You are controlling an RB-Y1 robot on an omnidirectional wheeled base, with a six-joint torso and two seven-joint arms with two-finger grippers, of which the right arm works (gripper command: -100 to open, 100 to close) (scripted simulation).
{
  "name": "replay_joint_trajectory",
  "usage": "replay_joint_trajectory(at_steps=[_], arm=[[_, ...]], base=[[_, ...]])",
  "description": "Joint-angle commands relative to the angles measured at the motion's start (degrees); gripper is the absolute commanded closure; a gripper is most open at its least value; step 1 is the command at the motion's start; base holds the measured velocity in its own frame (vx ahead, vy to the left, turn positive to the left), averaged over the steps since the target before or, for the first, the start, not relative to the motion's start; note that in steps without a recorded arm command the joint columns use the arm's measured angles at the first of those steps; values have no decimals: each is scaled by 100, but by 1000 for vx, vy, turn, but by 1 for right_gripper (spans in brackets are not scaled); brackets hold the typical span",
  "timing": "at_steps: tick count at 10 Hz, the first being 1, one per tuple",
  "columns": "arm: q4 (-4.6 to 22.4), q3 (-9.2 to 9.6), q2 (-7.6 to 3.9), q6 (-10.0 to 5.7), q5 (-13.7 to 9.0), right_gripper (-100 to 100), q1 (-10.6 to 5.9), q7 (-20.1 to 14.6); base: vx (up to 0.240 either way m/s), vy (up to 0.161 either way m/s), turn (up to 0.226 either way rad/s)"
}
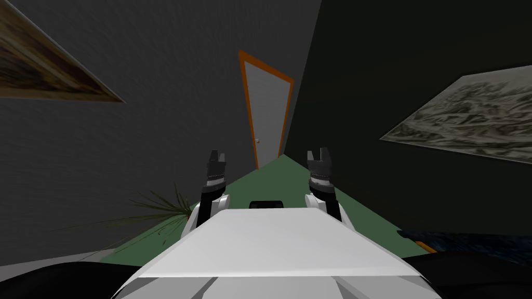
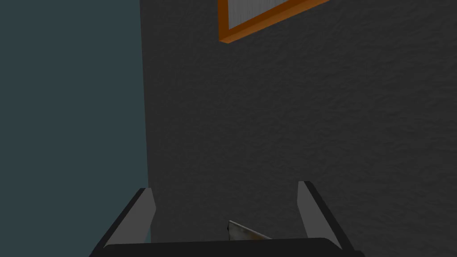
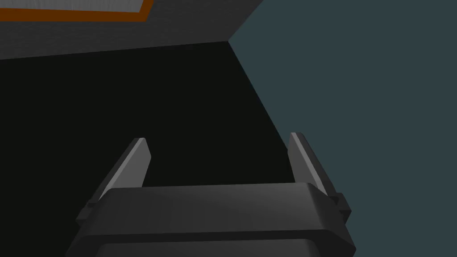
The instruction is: Pull the door open
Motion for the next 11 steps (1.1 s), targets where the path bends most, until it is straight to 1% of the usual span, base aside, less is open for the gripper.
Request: replay_joint_trajectory(at_steps=[1, 3, 5, 6, 7, 8, 11], arm=[[91, -10, -37, -31, 155, -100, -1, 80], [208, -24, -78, -72, 357, -100, -3, 183], [369, -42, -124, -128, 633, -100, -5, 325], [419, -48, -135, -146, 718, -100, -5, 369], [519, -59, -157, -180, 890, -100, -7, 457], [569, -65, -168, -198, 976, -100, -7, 501], [740, -84, -194, -257, 1270, -100, -10, 652]], base=[[97, 26, 39], [194, 42, 40], [192, 66, 43], [175, 61, 37], [168, 57, 50], [162, 55, 39], [96, 46, 31]])
